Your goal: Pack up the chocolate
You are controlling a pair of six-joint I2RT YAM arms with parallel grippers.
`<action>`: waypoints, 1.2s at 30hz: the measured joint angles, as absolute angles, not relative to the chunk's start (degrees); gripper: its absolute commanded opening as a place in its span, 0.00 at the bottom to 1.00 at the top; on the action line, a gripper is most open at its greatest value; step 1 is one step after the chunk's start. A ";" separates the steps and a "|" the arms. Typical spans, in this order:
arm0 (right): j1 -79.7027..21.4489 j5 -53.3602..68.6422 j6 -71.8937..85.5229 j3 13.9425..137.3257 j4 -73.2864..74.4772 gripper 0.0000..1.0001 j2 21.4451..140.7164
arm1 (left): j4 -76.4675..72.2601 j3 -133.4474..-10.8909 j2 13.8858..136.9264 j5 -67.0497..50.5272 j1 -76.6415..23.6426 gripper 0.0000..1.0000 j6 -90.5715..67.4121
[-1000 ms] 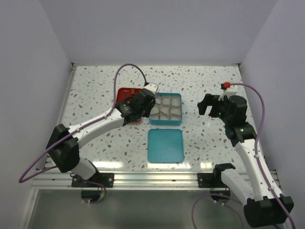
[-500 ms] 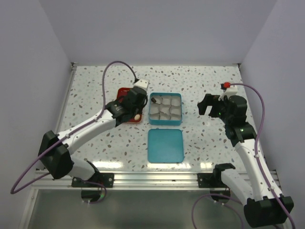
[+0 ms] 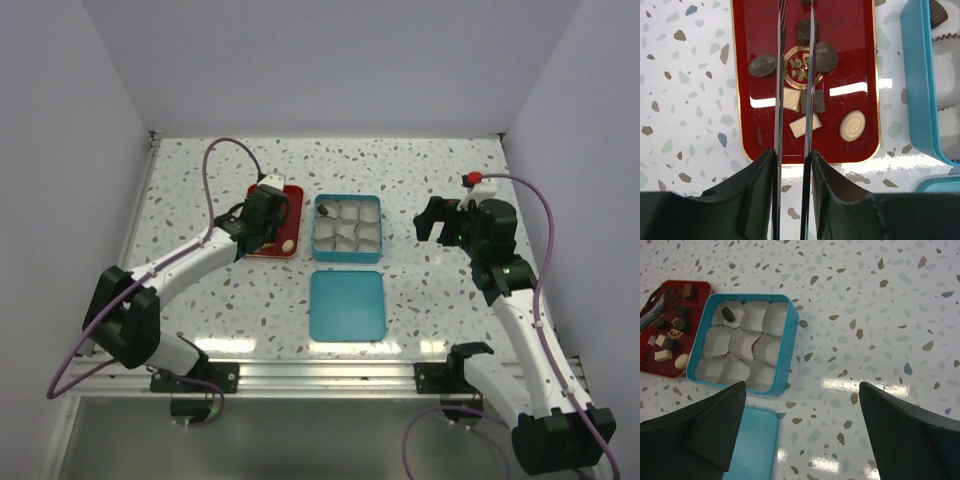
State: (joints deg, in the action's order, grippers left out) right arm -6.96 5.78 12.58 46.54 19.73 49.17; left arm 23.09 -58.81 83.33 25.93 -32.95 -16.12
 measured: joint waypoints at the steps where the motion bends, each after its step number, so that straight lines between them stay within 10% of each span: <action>1: -6.96 5.78 12.58 46.54 19.73 0.99 49.17 | 22.83 -58.37 83.66 25.65 -32.91 0.39 -16.36; 36: -6.96 5.82 12.58 46.46 19.73 0.99 49.50 | 13.98 -57.52 90.13 22.68 -29.95 0.39 -18.37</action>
State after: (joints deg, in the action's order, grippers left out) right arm -6.96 5.82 12.58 46.46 19.73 49.50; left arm 13.98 -57.52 90.13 22.68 -29.95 -18.37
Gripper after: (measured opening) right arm 0.986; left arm 0.440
